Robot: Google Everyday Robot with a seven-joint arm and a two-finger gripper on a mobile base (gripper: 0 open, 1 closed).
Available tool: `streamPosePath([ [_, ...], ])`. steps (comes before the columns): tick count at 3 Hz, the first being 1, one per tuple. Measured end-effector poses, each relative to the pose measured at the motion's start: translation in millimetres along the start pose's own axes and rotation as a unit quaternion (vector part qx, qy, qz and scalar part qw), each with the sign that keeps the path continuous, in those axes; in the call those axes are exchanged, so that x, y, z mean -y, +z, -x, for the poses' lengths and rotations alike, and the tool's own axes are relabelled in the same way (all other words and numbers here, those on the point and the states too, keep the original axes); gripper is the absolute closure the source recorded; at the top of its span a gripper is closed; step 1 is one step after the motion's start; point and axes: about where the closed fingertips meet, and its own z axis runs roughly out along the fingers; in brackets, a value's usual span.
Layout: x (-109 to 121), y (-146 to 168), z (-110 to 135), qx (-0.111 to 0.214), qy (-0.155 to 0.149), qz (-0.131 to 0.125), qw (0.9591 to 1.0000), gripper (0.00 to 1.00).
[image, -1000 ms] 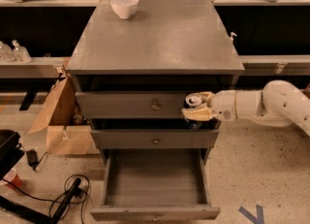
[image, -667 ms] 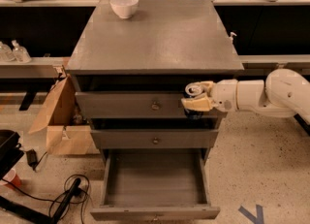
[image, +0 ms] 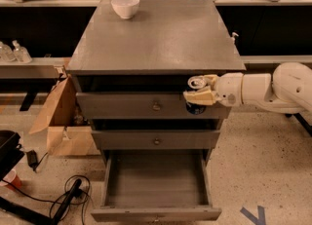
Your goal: Pick pepsi can from bottom drawer and place on counter
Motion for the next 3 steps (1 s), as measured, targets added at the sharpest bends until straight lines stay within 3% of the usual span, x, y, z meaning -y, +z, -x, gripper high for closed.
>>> streamPosePath([
  [1, 11, -33, 58, 0.028, 0.014, -0.035, 0.9989, 1.0],
  [2, 51, -65, 156, 0.066, 0.014, -0.089, 0.9937, 1.0],
  [3, 99, -59, 226, 0.092, 0.001, -0.123, 0.9882, 1.0],
])
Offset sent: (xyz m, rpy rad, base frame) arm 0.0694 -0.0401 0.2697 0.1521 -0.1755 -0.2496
